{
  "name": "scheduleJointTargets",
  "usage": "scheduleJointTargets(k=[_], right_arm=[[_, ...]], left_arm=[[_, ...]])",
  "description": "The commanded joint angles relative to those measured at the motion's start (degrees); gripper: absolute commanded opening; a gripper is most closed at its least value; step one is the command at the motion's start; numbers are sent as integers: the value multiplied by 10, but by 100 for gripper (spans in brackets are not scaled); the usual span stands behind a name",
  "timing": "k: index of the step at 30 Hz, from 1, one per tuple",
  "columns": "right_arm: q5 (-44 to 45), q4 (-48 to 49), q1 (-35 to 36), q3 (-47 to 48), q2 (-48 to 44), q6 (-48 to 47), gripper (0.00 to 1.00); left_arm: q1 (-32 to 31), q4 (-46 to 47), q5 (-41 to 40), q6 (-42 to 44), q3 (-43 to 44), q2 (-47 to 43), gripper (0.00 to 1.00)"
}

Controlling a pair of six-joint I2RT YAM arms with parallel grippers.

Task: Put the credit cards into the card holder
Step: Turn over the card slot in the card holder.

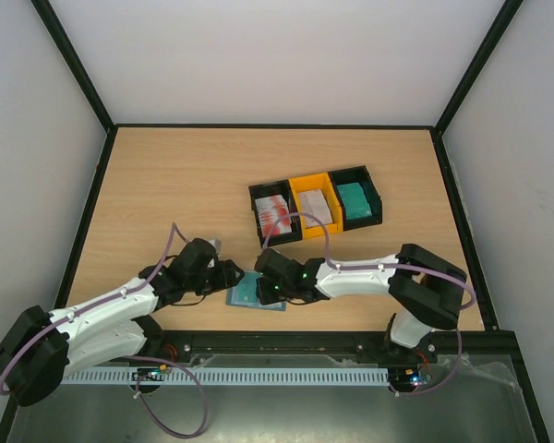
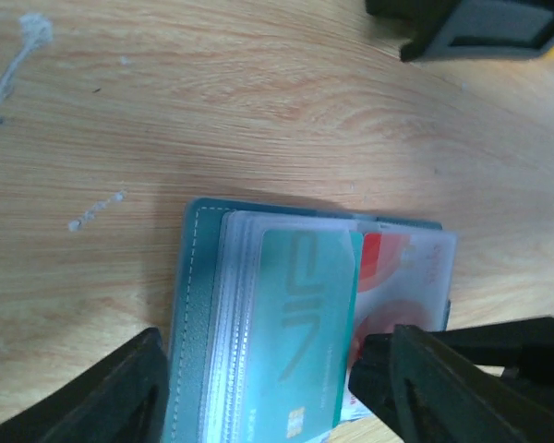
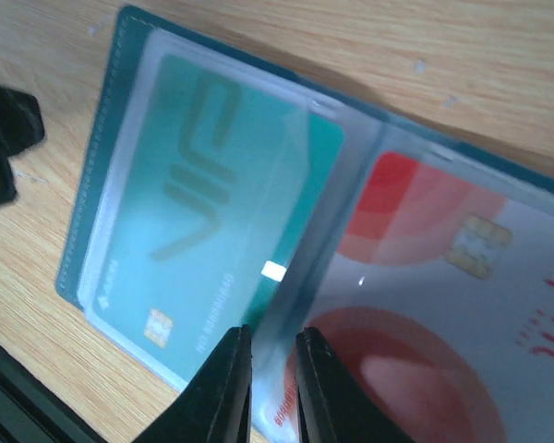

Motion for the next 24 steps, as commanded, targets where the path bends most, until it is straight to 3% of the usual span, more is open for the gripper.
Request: scheduleJointTargets(k=[1,9,13,24], right_arm=[[-8,-12,5,35,26,-15,14],[5,-31,7,49,48,-9,8],[23,-51,8,50,59,-2,2],[33,-51,9,37,61,6,2]], left_arm=[[5,23,30,-13,-20,-21,61],[7,54,56,-20,-48,-17,46],[7,67,68,-21,-51,-13,42],[7,83,92,-18,-55,6,37]])
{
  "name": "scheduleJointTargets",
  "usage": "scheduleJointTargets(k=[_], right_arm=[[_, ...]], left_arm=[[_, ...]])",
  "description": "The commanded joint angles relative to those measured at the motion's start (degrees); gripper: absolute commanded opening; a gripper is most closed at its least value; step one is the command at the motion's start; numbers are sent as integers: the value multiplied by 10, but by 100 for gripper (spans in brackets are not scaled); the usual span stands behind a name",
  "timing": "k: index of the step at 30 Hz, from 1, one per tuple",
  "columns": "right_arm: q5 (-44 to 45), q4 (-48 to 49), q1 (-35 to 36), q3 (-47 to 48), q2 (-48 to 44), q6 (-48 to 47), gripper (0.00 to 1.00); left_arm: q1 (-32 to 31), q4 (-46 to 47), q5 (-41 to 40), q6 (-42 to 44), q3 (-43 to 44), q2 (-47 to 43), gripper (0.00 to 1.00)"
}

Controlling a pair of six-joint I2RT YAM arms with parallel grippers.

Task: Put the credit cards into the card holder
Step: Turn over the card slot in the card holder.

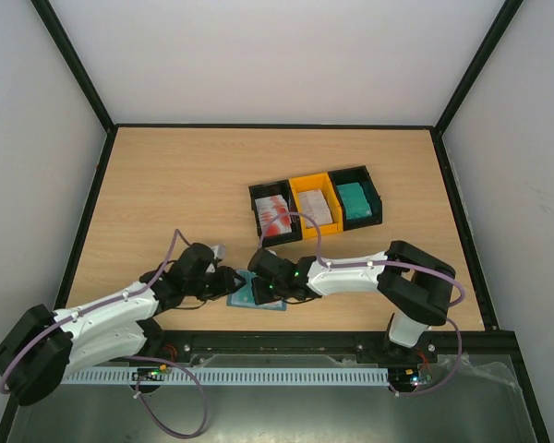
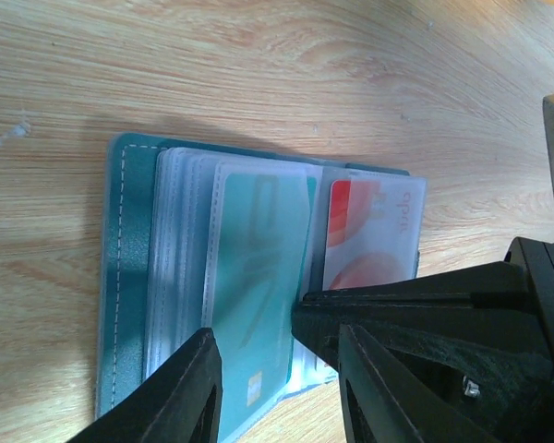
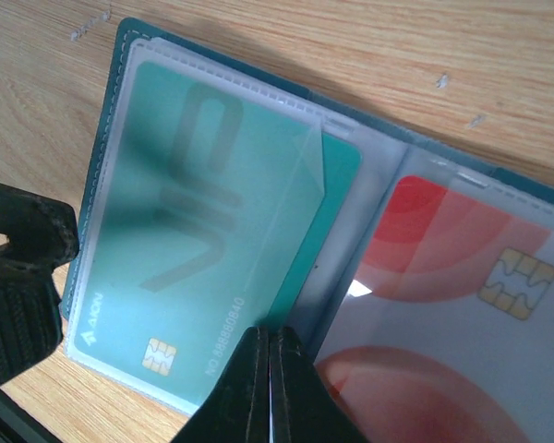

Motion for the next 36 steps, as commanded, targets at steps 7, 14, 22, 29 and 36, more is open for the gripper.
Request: scheduleJointTargets(k=[7,14,22,29,36], right_arm=[[22,-26,5,-16,16,7,2],[23,-22,4,-19,15,10,2],[24,-24,4,-20,19,8,2],[24,-21,5,-21,21,8,2],[25,-13,4,-24,10,8,2]], left_arm=[[3,28,31,-1,-16,25,33],[4,6,13,7,-9,32,41],[5,6,14,10,-6,20,49],[5,29,36,10,-10,27,38],[5,69,75,8,-16,31,37]])
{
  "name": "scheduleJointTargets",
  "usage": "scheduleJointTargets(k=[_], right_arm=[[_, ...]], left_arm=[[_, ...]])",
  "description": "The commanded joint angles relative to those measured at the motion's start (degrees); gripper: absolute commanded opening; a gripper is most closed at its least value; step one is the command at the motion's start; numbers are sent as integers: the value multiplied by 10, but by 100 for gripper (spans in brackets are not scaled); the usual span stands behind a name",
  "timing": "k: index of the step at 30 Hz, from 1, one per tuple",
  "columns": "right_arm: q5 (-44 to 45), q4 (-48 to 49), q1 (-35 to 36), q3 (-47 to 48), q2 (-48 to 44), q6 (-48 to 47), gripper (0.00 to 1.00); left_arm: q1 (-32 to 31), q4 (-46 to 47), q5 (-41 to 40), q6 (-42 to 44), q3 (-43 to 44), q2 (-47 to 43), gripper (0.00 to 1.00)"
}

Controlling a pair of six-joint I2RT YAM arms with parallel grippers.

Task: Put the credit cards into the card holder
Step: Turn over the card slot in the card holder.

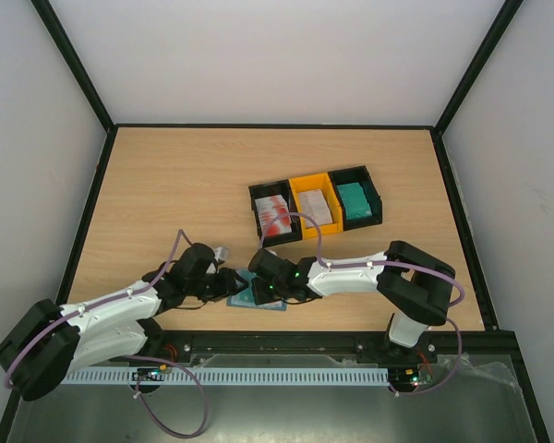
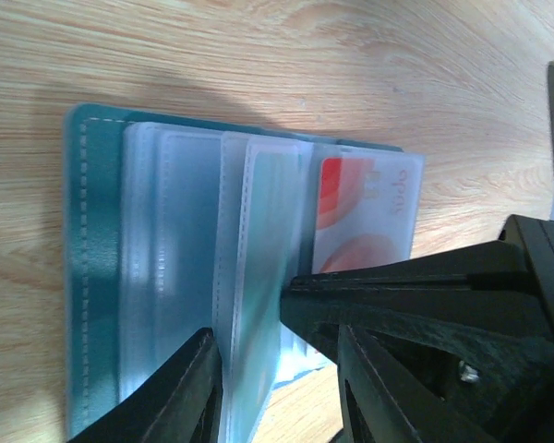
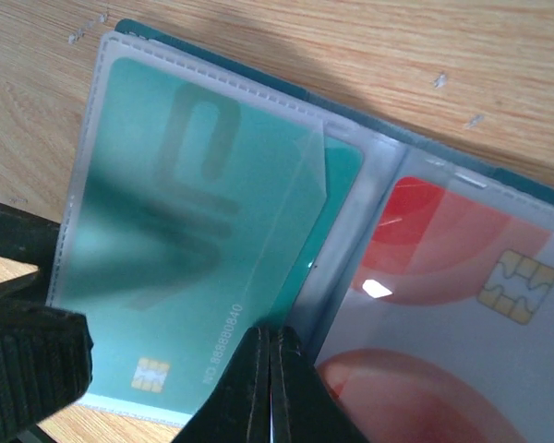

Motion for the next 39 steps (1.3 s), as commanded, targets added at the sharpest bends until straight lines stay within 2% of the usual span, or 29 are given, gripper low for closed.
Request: scheduleJointTargets(k=[1,9,21,27,35,39], right_arm=[[24,-18,4,-21,4,4,2],[57,-3,5,-35,-45,16,5],[154,-5,4,-69,-159,48,23],[204,-19,4,-90,-207,72,27],[321,-73,3,-120,-321,122,29],[349,-93,3,-132,-369,134,33]], left_arm=[[3,43,45,2,-6,6,37],[2,68,86,18,-3,21,37],[1,126,124,26,5,59,39],[-5,155,139,28,25,100,40],[-38,196,145,37,80,181,42],[-51,207,140,49,117,222,49]])
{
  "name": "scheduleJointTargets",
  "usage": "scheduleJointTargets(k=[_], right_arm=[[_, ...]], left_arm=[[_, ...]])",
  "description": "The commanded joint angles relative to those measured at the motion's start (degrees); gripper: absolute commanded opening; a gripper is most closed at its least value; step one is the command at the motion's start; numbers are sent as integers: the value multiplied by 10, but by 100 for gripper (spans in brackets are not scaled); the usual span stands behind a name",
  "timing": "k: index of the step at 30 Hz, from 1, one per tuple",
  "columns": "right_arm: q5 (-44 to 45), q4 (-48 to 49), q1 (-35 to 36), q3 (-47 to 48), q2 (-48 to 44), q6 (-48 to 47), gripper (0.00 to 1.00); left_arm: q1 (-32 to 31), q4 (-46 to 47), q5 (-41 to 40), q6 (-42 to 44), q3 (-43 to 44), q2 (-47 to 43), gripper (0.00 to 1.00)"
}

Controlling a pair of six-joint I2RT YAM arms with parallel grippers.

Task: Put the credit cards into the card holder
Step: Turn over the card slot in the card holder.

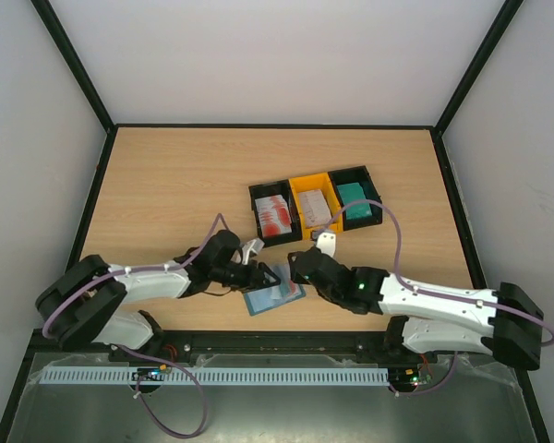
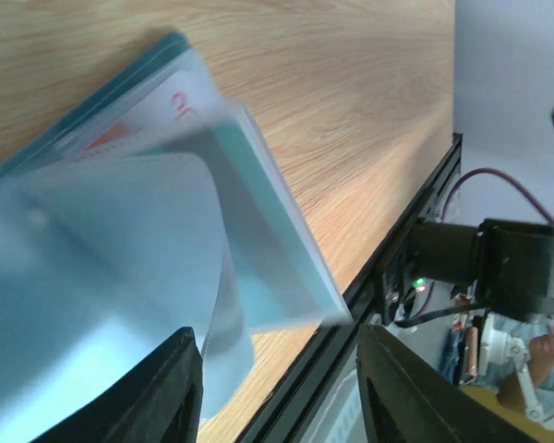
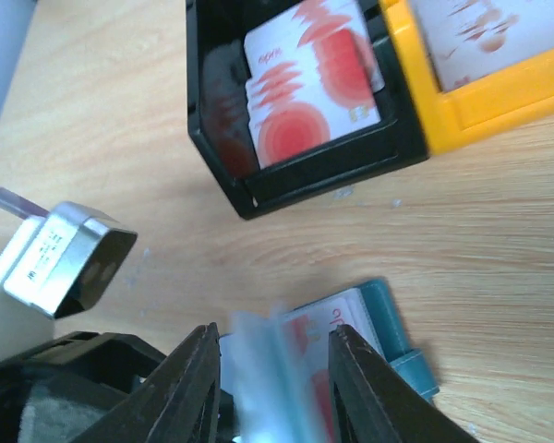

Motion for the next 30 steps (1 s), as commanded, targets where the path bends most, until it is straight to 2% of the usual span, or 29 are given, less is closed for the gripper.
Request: scheduleJointTargets(k=[1,10,13,21,26,30], right_arm=[[79,-49,3,-16,-46,29,34],[89,-103,-5,6,-81,16,41],[90,-118,-18,24,-100,0,43],[60,-141,-68,58,-128,-30,45],[-25,-114,-79,60,-101,-55,45],[-87,-99,-79,51,-73,-68,46]], left_arm=[[-12,29,1,23,46,43,51],[-33,31,-54,35,86,125,58],[-34,15,-71,39,91,118,62],[-33,-88,-126,93,127,69,64],[-31,-154,-148,126,155,60,51],[-30,-184,-159,146,171,48,46]])
